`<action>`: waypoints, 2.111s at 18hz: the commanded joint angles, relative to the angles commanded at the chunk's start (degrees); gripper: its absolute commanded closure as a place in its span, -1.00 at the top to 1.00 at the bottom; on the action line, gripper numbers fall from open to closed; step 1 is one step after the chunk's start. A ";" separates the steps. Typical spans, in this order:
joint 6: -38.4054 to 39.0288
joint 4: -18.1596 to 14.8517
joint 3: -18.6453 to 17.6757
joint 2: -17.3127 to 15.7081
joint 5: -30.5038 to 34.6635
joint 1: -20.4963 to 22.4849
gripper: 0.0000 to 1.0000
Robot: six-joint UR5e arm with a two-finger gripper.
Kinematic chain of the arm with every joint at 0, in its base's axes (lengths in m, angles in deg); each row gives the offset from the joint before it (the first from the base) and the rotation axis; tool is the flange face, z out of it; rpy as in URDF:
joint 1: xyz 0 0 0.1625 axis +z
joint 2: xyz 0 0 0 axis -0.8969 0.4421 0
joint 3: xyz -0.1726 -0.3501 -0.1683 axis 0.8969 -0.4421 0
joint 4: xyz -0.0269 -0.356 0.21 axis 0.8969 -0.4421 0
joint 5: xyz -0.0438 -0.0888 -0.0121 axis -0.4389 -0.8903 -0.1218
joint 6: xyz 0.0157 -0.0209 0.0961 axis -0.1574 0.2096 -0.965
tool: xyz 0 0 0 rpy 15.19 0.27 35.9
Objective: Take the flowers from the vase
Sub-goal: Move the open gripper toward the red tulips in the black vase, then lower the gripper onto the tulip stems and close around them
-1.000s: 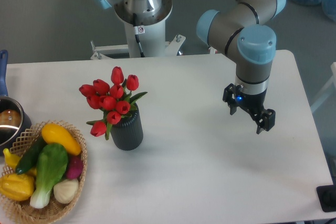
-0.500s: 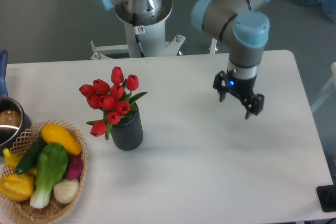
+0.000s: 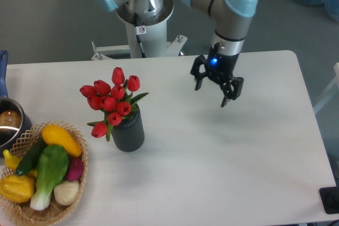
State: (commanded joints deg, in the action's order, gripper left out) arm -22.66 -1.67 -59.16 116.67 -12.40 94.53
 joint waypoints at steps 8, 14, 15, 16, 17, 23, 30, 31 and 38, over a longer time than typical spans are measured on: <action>5.27 -0.09 -1.15 -3.53 -13.43 -0.88 1.00; 5.36 -0.17 -1.76 -2.74 -16.17 -5.27 1.00; 5.36 -0.17 -1.76 -2.56 -16.35 -6.14 1.00; 5.36 -0.17 -1.76 -2.38 -16.61 -6.93 1.00; 5.36 -0.17 -1.76 -2.38 -17.14 -7.55 1.00; 5.10 -5.26 -2.29 -5.37 -20.30 -8.26 1.00; 5.10 -5.45 -2.29 -4.32 -26.63 -10.37 1.00; 5.10 -5.36 -2.29 -3.88 -26.89 -10.54 0.99; 4.66 -5.27 -1.85 -0.27 -28.57 -11.51 -0.44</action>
State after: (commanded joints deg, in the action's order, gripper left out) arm -18.00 -6.94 -61.01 116.40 -40.97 83.02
